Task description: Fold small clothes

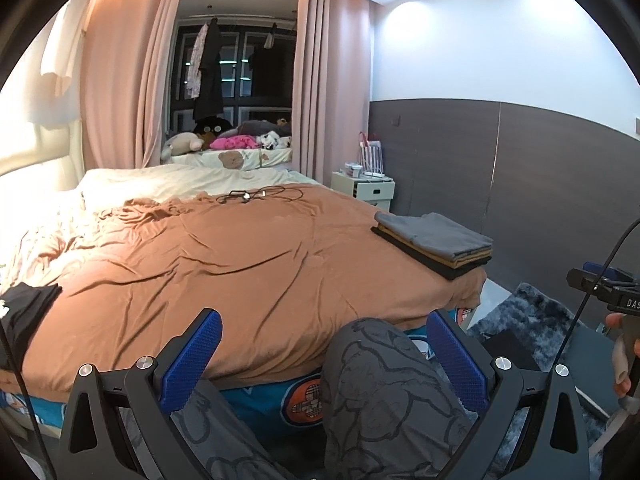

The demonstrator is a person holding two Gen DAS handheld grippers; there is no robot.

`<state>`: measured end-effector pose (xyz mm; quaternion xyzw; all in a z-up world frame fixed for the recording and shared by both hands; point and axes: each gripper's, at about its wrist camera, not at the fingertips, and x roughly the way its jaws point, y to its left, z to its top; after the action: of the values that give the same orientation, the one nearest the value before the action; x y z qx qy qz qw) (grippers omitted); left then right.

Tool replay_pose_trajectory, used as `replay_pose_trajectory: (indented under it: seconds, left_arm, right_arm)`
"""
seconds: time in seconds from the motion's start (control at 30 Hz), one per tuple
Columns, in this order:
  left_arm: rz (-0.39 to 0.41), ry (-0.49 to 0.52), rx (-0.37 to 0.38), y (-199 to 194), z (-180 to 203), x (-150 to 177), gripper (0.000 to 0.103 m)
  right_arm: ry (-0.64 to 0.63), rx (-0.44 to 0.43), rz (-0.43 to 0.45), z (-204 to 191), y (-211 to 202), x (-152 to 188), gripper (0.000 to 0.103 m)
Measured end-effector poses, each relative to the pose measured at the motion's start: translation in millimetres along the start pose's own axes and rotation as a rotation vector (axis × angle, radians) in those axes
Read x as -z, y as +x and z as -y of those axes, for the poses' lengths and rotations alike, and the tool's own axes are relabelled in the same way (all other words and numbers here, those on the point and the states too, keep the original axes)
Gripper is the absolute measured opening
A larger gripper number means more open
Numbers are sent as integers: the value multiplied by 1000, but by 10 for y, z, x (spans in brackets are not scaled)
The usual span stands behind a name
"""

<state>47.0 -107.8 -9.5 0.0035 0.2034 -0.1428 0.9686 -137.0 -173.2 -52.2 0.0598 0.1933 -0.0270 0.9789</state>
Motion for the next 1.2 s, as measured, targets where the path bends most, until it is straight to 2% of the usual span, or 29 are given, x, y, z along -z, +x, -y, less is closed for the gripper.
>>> replay_pose_trajectory:
  seconds: [0.47, 1.2]
  left_arm:
    - [11, 0, -2, -61, 41, 12, 103]
    - [22, 0, -2, -110, 71, -10, 103]
  right_arm:
    - [-2, 7, -9, -136, -26, 63, 103]
    - [-5, 8, 0, -143, -43, 70, 103]
